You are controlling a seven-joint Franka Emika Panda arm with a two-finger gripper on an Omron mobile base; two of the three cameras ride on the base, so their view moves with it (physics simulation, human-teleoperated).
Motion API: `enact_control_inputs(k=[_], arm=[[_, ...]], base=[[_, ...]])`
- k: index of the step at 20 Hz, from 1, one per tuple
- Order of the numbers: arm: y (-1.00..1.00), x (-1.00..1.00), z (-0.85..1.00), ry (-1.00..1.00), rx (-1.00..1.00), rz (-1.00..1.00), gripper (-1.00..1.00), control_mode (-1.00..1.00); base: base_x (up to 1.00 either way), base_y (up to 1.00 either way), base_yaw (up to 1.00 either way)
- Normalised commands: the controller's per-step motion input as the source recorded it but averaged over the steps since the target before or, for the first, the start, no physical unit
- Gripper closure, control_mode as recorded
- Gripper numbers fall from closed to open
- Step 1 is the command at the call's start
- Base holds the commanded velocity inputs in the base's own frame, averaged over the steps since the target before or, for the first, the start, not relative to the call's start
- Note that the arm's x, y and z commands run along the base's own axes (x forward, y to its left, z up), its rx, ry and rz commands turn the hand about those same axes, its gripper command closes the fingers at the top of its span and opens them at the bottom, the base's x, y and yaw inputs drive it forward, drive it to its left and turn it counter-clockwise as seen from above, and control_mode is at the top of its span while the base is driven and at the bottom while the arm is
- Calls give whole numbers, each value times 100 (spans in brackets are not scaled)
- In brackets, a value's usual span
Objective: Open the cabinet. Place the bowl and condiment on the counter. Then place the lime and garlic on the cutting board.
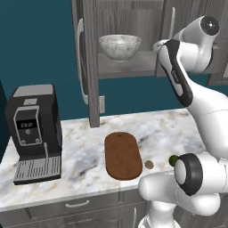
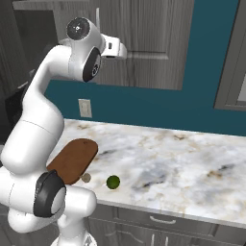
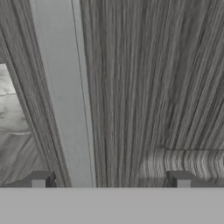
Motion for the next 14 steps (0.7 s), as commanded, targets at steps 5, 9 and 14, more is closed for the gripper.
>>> enact_control_inputs(k=[5, 9, 14], arm=[[-3, 45, 1, -1, 0, 0, -100, -100], [-2, 44, 0, -1, 0, 0, -100, -100], [-5, 49, 0, -4, 0, 0, 100, -100]], base=[[0, 0, 0], [0, 0, 0], [0, 0, 0]])
